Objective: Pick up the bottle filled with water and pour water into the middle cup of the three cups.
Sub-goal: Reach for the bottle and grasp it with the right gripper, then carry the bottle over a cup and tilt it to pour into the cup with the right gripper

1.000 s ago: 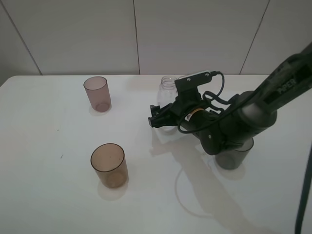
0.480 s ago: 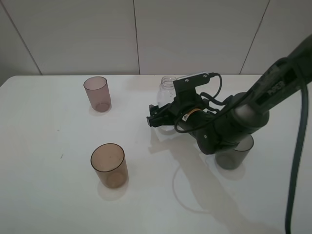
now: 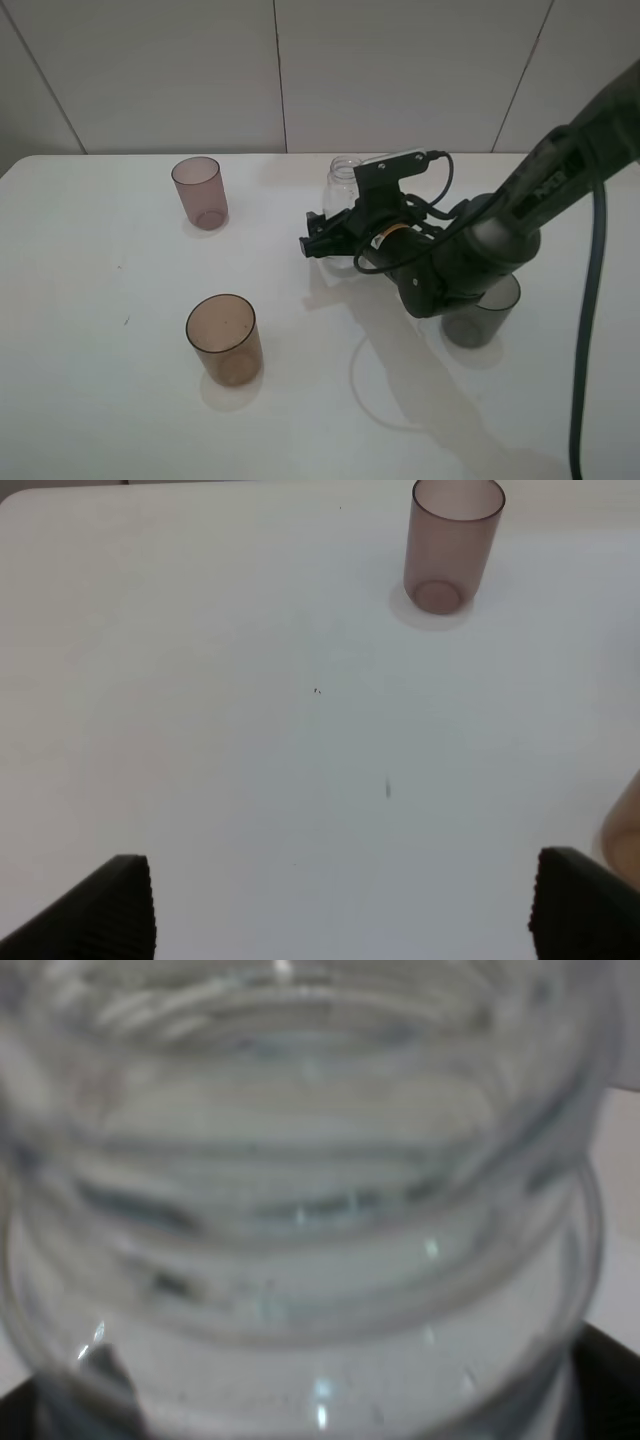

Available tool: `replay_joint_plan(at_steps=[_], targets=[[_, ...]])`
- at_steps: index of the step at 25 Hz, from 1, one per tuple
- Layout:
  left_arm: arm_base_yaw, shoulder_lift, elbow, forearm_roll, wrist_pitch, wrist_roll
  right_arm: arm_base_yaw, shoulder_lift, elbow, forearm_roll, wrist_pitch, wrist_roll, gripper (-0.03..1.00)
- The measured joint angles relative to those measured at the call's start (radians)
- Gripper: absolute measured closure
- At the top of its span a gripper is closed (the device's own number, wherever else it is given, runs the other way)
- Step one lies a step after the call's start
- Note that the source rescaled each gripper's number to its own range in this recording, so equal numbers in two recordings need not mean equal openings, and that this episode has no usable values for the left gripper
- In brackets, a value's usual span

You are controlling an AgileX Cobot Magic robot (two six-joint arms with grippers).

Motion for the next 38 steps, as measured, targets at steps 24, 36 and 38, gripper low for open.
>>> replay_joint_plan(at_steps=[24, 36, 38], targets=[[0.0, 0.0, 0.0, 0.0, 0.0, 0.0, -0.009, -0.235, -0.011, 0.03, 0.303, -0.467, 0.96], [0.0, 0.0, 0.0, 0.0, 0.0, 0.0, 0.054, -0.436, 0.016, 0.003, 0.615, -1.004, 0.96], [0.0, 0.0, 0.0, 0.0, 0.0, 0.0, 0.088, -0.436, 0.034, -0.008, 0.595, -1.064, 0.96]])
